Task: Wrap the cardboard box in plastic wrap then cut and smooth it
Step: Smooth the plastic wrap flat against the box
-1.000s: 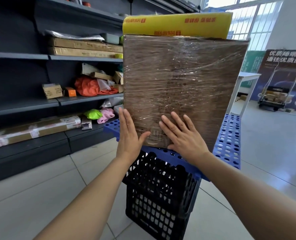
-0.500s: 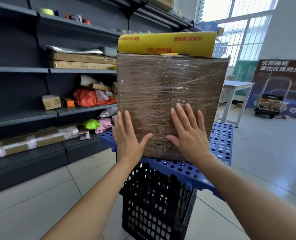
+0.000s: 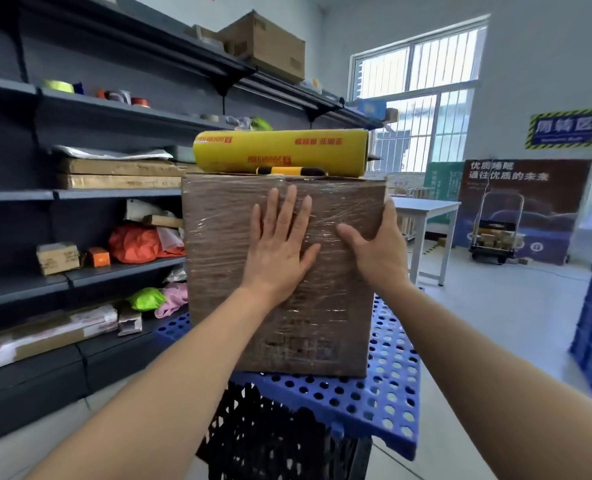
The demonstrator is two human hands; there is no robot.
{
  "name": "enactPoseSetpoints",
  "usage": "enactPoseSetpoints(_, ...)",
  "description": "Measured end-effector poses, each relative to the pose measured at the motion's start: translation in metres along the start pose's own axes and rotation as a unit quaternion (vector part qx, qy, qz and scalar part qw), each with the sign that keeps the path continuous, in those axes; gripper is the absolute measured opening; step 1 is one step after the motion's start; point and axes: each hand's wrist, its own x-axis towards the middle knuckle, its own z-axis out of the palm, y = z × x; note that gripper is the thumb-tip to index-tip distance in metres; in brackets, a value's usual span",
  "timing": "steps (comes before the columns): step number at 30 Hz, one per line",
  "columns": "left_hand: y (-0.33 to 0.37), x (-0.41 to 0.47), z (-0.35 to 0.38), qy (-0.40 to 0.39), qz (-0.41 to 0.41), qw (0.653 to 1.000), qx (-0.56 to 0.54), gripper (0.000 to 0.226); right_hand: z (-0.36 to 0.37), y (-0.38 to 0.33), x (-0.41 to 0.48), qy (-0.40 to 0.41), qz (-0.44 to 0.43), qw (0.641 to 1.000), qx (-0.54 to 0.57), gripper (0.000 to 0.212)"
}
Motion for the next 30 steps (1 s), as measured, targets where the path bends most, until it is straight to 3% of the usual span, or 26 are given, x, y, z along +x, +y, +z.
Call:
enactPoseSetpoints(3, -0.004, 0.005, -0.004, 0.019, 0.012, 1.0, -0.01, 0.067, -0.005, 0.005, 0.004, -0.021, 0.02, 0.999, 0.045, 0.062)
enactPoseSetpoints(7, -0.007, 0.022, -0.01, 0.033, 0.001, 0.999, -0.01, 0.07, -0.002, 0.002, 0.012, -0.012, 0.034, 0.995, 0.089, 0.051)
enactPoseSetpoints(11, -0.011, 0.027, -0.015, 0.045, 0.007, 0.999, 0.004, 0.072, 0.003, -0.001, 0.022, 0.01, 0.054, 0.99, 0.129, 0.05)
enactPoseSetpoints(18, -0.01, 0.003, 0.0, 0.01, 0.001, 0.999, 0.037, 0.074, 0.004, 0.017, 0.005, -0.023, 0.046, 0.989, 0.139, 0.049)
enactPoseSetpoints(24, 0.01, -0.036, 0.025, 0.01, 0.013, 1.0, 0.018, 0.074, 0.015, 0.047, -0.03, -0.042, 0.066, 0.984, 0.159, 0.064)
enactPoseSetpoints(30, 0.016, -0.058, 0.033, -0.013, 0.023, 0.999, 0.032, 0.077, 0.023, 0.065, -0.052, -0.053, 0.079, 0.979, 0.181, 0.065)
